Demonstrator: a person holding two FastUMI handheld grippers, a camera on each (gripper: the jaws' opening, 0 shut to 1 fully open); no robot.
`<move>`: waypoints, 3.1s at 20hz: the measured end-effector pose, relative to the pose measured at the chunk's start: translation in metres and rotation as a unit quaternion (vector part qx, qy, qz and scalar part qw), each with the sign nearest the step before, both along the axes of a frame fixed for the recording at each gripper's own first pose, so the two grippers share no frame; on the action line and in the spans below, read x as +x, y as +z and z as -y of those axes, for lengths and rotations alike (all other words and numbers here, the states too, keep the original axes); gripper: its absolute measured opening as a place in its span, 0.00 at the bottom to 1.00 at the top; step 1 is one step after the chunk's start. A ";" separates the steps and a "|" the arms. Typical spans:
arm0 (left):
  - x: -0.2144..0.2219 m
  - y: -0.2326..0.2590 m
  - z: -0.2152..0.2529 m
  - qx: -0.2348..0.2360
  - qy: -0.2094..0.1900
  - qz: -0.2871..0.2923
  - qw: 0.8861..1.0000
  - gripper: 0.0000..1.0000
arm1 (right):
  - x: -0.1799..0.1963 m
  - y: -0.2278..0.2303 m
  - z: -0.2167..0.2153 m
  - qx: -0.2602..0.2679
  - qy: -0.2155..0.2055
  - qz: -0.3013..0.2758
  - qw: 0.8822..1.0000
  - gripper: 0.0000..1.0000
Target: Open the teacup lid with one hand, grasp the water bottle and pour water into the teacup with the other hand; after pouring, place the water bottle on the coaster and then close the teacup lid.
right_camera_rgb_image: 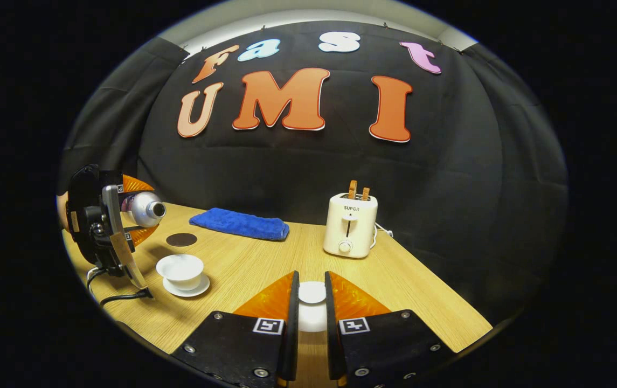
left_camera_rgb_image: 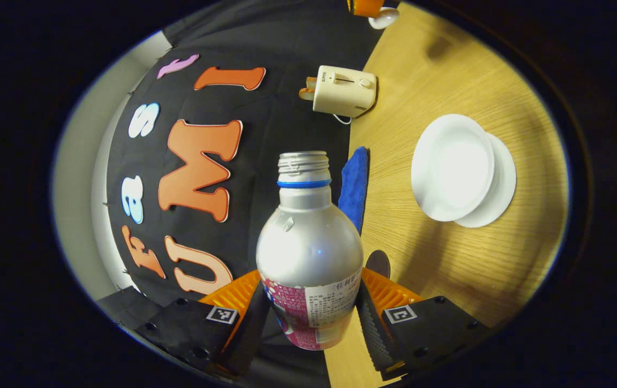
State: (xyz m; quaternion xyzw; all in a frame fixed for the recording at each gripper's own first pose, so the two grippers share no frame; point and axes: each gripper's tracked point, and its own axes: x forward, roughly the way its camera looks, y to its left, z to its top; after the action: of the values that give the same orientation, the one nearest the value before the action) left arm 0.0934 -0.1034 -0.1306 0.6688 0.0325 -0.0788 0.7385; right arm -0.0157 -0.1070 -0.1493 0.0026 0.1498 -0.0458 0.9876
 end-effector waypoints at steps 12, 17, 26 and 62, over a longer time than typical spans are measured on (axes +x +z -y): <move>0.009 0.011 0.025 0.140 -0.049 0.046 0.988 0.84 | -0.006 -0.006 0.016 -0.004 -0.017 -0.001 1.000 0.23; 0.012 0.009 0.026 0.171 -0.061 0.053 0.982 0.84 | -0.006 -0.002 0.019 -0.003 -0.019 0.003 1.000 0.23; 0.022 0.015 0.007 0.217 -0.064 0.054 0.973 0.84 | -0.005 0.000 0.013 -0.011 -0.015 0.005 1.000 0.23; 0.023 0.036 0.039 0.352 -0.136 0.099 0.921 0.82 | 0.000 0.001 -0.003 -0.012 -0.007 -0.009 1.000 0.23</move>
State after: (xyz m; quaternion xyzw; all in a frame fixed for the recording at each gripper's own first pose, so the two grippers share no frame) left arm 0.1166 -0.1426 -0.0946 0.8881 -0.1061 -0.0951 0.4369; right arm -0.0162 -0.1035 -0.1485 -0.0088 0.1585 -0.0549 0.9858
